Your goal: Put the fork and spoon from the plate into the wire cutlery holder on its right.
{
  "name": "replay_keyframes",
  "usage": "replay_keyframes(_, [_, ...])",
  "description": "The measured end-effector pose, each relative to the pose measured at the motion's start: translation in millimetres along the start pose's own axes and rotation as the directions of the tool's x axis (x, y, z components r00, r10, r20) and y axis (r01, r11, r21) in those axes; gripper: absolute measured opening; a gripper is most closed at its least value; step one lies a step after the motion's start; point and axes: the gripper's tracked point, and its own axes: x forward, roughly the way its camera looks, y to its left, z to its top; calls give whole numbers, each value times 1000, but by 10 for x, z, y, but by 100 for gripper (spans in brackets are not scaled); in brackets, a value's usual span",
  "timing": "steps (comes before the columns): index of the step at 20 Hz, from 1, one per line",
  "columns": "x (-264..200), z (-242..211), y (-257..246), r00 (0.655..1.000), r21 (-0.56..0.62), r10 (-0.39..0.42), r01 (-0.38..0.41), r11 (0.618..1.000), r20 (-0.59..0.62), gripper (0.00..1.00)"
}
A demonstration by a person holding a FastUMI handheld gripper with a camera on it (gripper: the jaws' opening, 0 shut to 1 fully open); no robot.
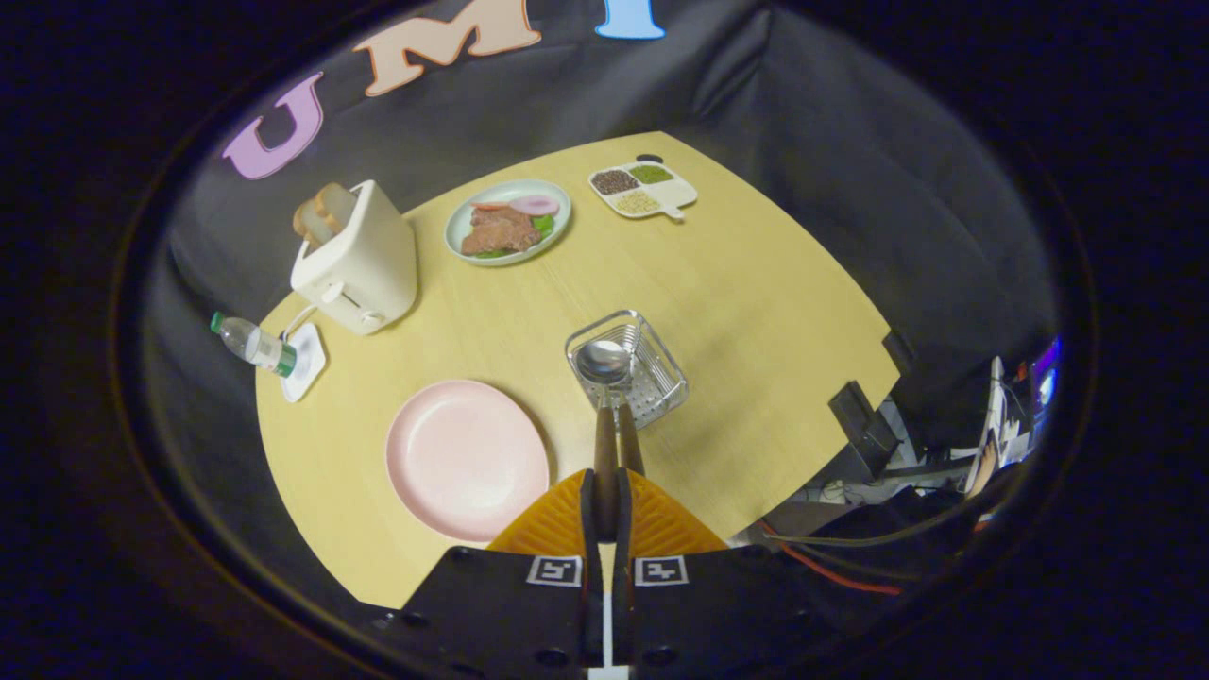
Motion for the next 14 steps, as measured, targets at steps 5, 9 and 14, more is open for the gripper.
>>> replay_keyframes(5, [96,86,25,999,47,24,-22,999,-36,9])
replay_keyframes(9, [157,127,21,998,58,24,-21,998,-56,9])
replay_keyframes(14, [198,146,21,996,75,33,-27,997,-80,9])
